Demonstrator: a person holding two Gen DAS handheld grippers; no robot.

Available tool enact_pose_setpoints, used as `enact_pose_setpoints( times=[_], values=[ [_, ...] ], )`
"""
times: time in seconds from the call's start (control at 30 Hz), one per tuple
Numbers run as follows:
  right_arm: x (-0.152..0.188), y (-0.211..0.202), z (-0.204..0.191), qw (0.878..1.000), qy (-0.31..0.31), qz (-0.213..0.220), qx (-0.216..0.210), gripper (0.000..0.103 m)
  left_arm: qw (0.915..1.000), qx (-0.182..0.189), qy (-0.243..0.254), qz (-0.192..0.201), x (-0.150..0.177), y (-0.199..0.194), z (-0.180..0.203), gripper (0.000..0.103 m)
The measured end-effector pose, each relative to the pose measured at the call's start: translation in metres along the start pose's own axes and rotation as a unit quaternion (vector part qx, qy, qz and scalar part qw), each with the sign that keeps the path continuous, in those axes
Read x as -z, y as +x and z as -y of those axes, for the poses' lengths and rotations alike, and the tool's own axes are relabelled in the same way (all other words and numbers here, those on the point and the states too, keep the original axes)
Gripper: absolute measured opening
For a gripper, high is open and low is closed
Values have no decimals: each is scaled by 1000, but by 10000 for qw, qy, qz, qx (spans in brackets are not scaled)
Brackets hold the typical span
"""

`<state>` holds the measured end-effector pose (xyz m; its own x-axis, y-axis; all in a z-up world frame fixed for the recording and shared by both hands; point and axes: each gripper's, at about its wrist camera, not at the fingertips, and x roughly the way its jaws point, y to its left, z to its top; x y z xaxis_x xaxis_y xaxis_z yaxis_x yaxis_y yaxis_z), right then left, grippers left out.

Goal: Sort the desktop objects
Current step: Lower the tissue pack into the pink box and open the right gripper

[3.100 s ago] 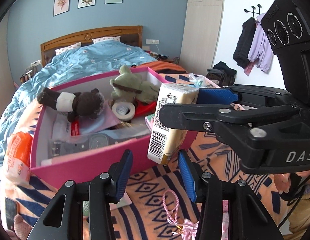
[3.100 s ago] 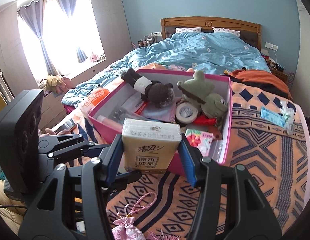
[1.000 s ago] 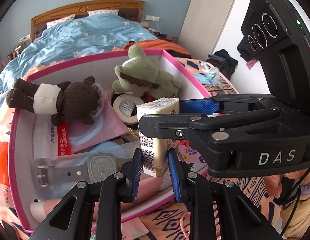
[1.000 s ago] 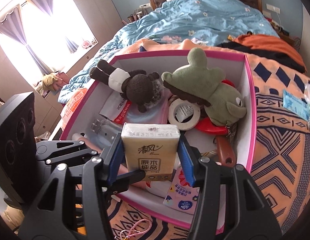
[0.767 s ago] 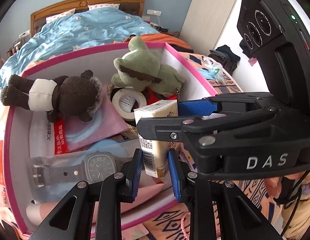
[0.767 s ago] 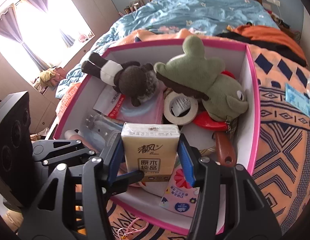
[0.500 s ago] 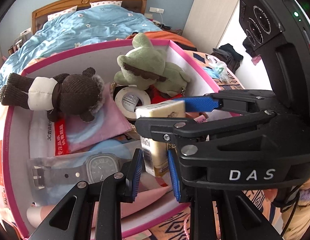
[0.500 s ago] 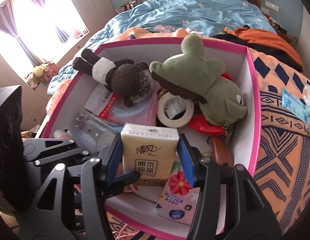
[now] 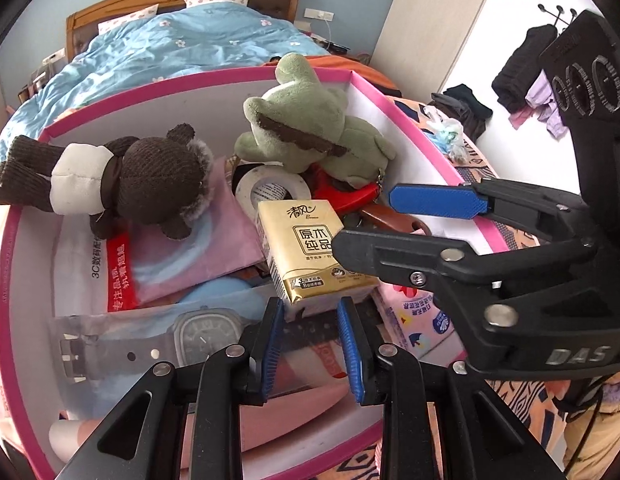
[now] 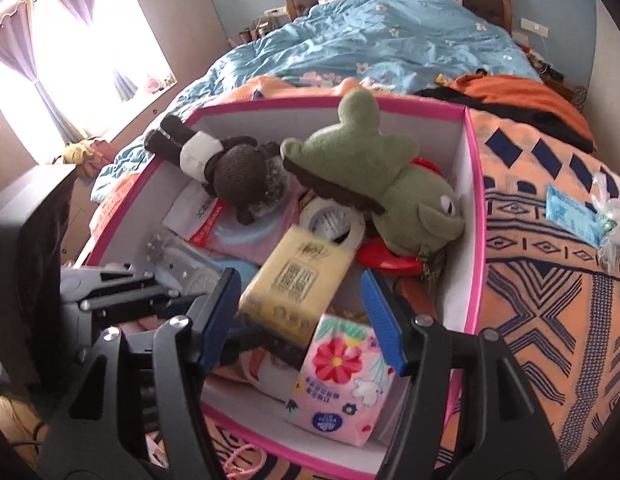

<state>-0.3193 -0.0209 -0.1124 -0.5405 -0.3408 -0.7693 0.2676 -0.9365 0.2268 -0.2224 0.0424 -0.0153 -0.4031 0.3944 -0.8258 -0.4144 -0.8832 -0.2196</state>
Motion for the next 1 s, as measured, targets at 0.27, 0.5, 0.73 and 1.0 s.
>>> enact_pose_setpoints(
  times=[0.27,0.5,0.73,1.0],
  values=[
    [3,1,3,10000,-42,-20,74,63,9998,-112,145,59,2,-1,6,28],
    [14,-21,12,9996,69,224,-142,63,9984,-325,243,396,11,-21,9,29],
    [28,-54,13,9977,65,592,-326,63,9952,-408,348,813,31,-50,22,35],
    [55,-101,-4,9925,-151,1044,-617,63,9902,-113,540,1286,61,-93,45,44]
  ],
)
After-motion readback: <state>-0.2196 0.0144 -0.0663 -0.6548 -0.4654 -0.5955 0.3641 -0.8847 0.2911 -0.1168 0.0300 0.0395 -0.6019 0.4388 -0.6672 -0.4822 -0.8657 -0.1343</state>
